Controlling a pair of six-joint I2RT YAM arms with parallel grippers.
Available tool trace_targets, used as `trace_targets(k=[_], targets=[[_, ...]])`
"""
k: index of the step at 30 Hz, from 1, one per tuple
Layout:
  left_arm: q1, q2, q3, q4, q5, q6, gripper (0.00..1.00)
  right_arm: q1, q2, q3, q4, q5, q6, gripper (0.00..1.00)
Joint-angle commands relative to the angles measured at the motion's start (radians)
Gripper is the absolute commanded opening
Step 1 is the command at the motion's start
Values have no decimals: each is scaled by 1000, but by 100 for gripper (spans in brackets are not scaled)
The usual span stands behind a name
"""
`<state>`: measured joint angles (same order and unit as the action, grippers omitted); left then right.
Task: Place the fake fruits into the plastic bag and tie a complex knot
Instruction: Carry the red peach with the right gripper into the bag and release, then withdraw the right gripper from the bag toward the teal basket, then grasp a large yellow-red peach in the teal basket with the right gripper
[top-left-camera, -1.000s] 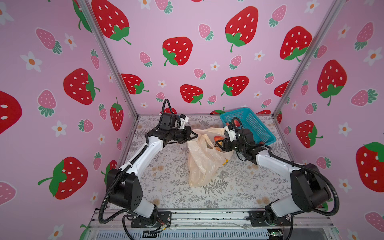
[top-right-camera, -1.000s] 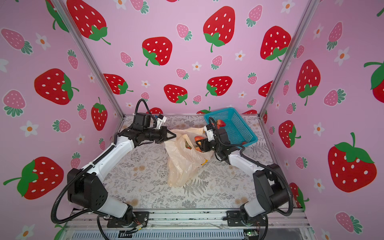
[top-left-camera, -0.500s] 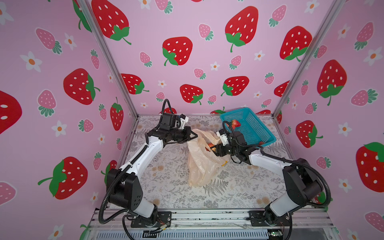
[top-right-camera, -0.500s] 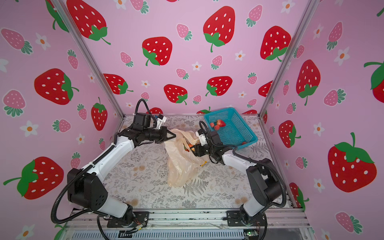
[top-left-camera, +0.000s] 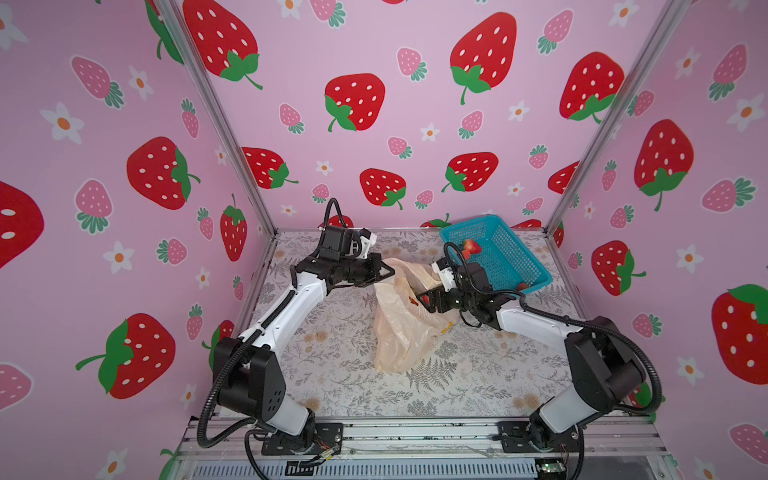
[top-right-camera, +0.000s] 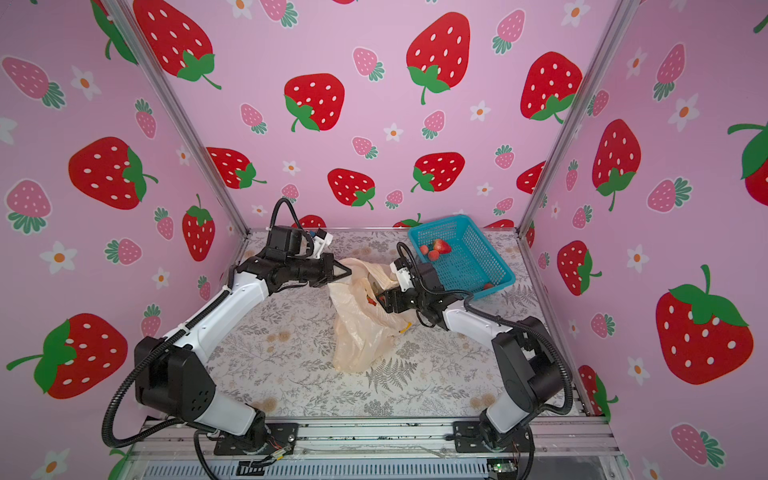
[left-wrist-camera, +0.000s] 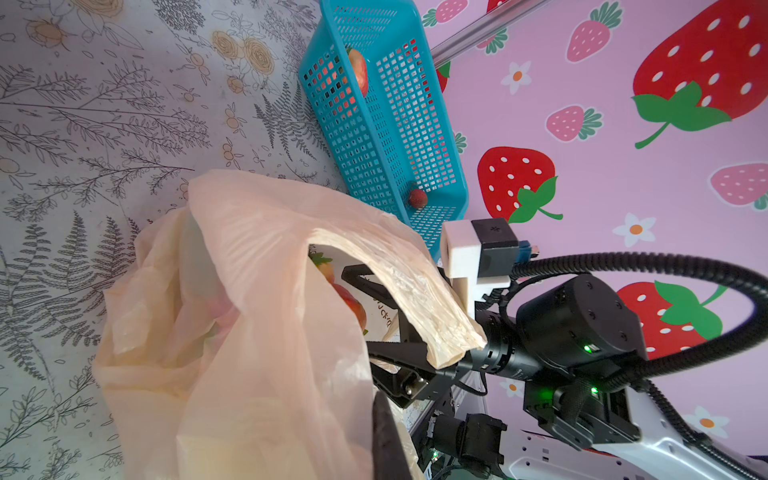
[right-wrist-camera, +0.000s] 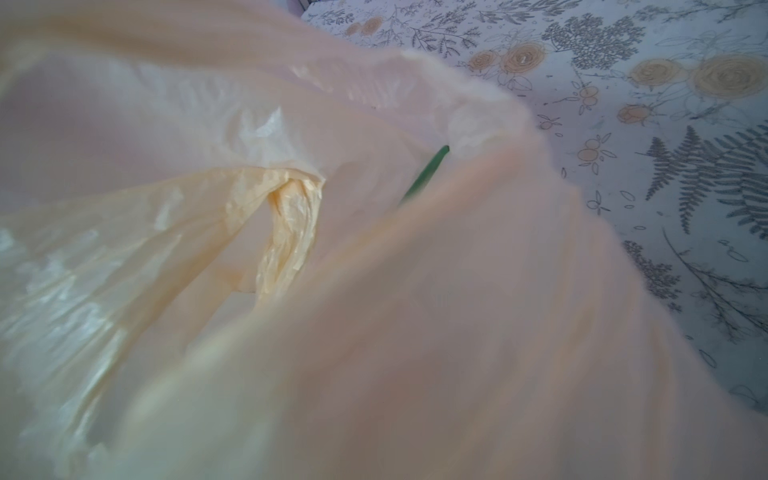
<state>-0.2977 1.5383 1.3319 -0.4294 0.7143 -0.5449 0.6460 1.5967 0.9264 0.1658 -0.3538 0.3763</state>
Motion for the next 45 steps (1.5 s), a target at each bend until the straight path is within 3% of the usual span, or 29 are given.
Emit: trace_targets(k=[1, 10, 19, 28, 33, 40, 45], targets=[[-4, -18, 7, -22, 2, 20, 0, 0, -34, 34, -25, 60, -5, 83], [-4, -15, 7, -25, -1, 22, 0, -33, -117, 25, -70, 62, -43, 85], [-3, -15, 10, -31, -10, 26, 0, -117, -292, -10, -165, 21, -113, 83], [-3, -14, 10, -31, -12, 23, 0, -308, -403, -50, -221, 84, -155, 84], [-3, -16, 10, -29, -8, 21, 0, -409, -252, 18, -152, 226, -166, 84], [-3, -28, 10, -25, -6, 22, 0, -409, 126, 271, -105, 489, -442, 84], [-3, -21, 9, -23, -2, 19, 0, -410, 347, 467, -137, 494, -618, 83]])
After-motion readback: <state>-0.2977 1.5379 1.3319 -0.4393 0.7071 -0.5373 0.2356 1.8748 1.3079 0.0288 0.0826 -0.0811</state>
